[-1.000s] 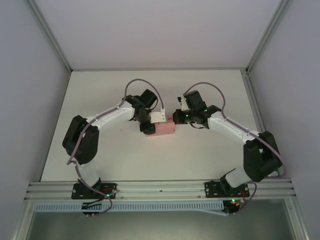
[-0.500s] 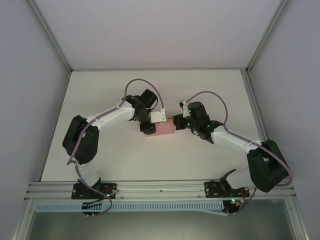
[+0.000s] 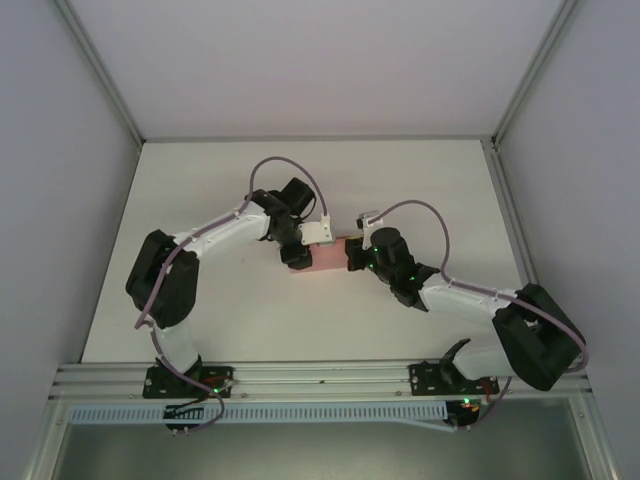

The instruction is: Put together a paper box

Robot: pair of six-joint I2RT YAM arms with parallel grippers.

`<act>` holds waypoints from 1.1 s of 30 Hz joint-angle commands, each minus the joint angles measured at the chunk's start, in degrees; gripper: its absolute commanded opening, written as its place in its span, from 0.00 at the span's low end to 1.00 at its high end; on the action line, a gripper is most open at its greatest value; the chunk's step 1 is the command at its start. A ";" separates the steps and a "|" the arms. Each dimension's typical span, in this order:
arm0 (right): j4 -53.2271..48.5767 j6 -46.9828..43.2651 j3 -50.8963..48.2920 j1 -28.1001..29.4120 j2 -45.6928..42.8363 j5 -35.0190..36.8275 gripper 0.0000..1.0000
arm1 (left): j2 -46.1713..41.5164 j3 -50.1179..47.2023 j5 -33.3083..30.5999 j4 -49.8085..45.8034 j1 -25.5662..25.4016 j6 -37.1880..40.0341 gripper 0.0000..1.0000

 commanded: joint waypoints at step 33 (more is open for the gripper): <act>-19.84 4.07 4.84 8.24 1.95 11.04 0.00 | -29.30 -21.08 -16.54 10.88 -1.23 -48.61 0.52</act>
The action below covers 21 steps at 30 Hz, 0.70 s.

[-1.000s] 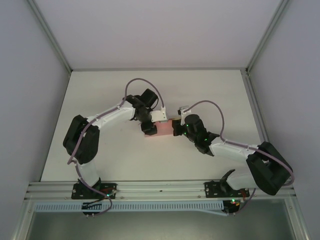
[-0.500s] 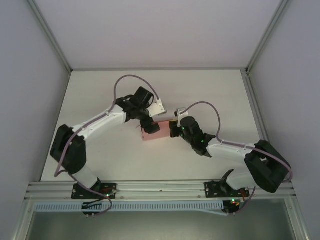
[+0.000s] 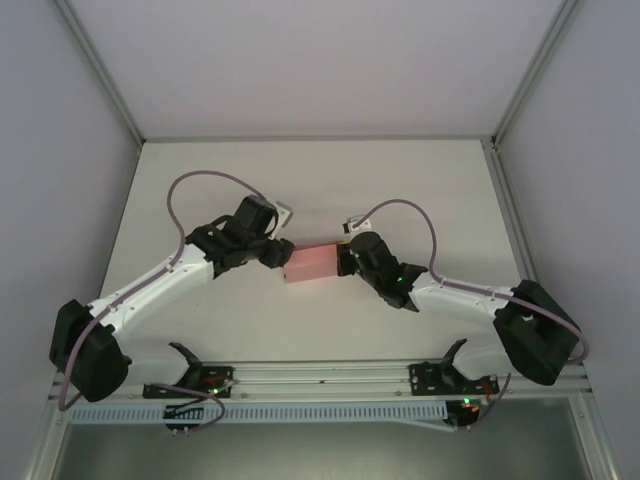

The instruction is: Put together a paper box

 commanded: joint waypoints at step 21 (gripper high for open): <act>-12.95 2.10 0.67 2.05 0.58 2.35 0.00 | 4.23 -0.19 1.18 -1.87 -3.68 -5.76 0.12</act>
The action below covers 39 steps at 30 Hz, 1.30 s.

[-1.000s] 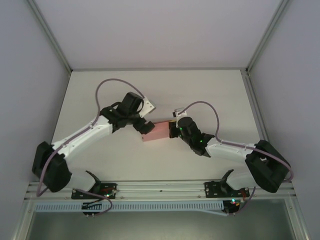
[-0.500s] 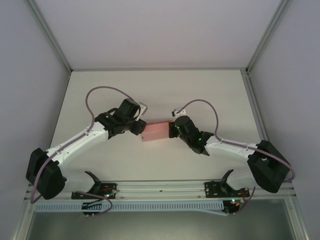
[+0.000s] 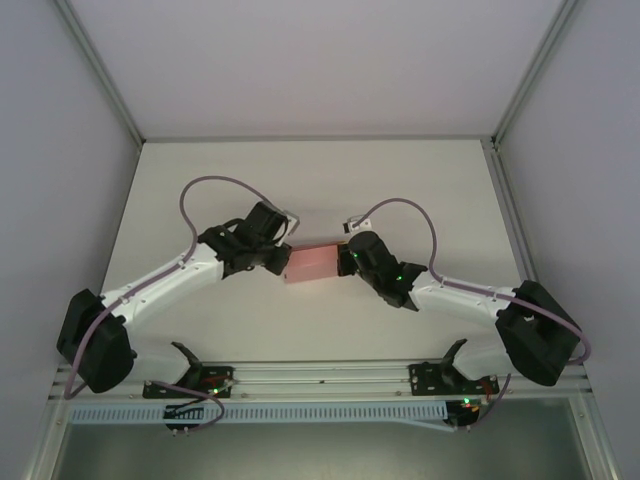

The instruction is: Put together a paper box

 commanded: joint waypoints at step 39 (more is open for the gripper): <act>-17.14 7.15 3.02 12.88 7.94 19.69 0.00 | 9.25 9.16 35.57 -13.32 18.17 -14.76 0.00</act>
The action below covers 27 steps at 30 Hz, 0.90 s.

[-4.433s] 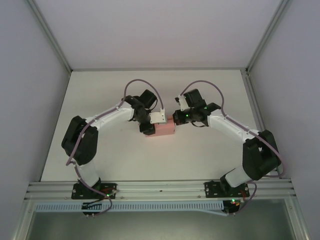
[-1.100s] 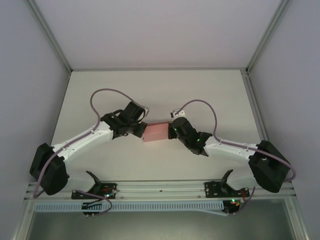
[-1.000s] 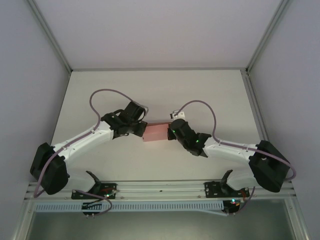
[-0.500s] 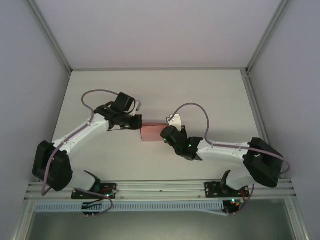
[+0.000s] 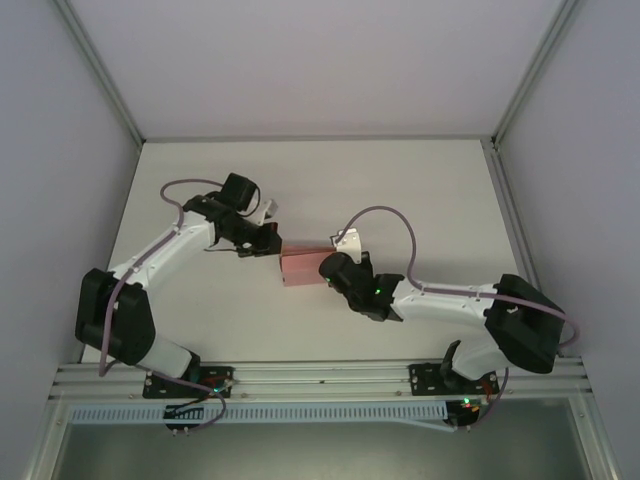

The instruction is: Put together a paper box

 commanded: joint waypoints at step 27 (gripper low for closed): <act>-5.76 1.29 -2.85 0.91 3.14 -2.62 0.00 | -5.37 -11.12 -8.28 6.35 -4.71 -5.15 0.00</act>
